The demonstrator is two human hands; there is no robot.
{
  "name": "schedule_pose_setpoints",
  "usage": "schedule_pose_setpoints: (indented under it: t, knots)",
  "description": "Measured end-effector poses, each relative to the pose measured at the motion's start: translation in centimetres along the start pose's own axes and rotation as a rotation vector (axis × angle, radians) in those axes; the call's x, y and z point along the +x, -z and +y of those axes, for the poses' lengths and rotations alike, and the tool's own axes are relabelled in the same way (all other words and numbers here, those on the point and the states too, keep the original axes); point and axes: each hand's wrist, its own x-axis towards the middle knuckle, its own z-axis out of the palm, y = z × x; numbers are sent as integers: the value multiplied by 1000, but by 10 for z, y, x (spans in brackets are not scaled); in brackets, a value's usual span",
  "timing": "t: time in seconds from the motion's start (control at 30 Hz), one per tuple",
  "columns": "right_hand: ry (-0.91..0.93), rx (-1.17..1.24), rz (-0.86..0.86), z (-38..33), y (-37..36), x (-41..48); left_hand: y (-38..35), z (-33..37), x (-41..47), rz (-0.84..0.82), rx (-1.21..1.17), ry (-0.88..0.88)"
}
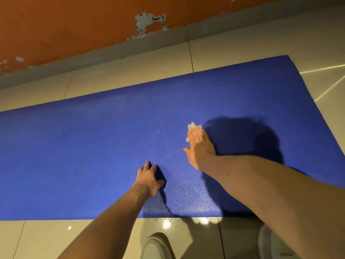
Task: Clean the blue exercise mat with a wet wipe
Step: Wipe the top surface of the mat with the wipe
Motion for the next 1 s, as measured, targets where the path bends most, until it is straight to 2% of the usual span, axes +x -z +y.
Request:
schedule_pose_setpoints:
  t: [0.07, 0.13, 0.2, 0.3, 0.4, 0.47, 0.53, 0.67, 0.77, 0.83, 1.0]
  knots:
    - [-122, 65, -73, -4, 2, 1, -2, -4, -2, -3, -4, -12]
    - [-124, -4, -149, -28, 1, -2, -3, -7, -2, 0, 10, -24]
    - [11, -78, -168, -60, -3, -16, -3, -9, -3, -1, 29, -27]
    - [339, -52, -119, -80, -7, -42, -3, -14, -1, 10, 47, -15]
    - [452, 40, -62, -67, -3, -30, 0, -20, 3, 26, 69, -5]
    - [416, -25, -74, -59, 3, -9, 2, -21, 6, 62, 74, -14]
    - [289, -105, -121, -59, 8, 16, 5, -22, 7, 136, 33, -27]
    - [18, -32, -249, -69, 22, 59, 14, -26, 11, 221, -44, -14]
    - [-4, -18, -284, -84, 28, 73, 17, -35, 12, 231, -53, 19]
    - [116, -18, -280, -100, 25, 71, 17, -41, 12, 214, -42, 38]
    - [552, -51, -242, -127, 12, 37, 13, -43, 11, 186, -7, 13]
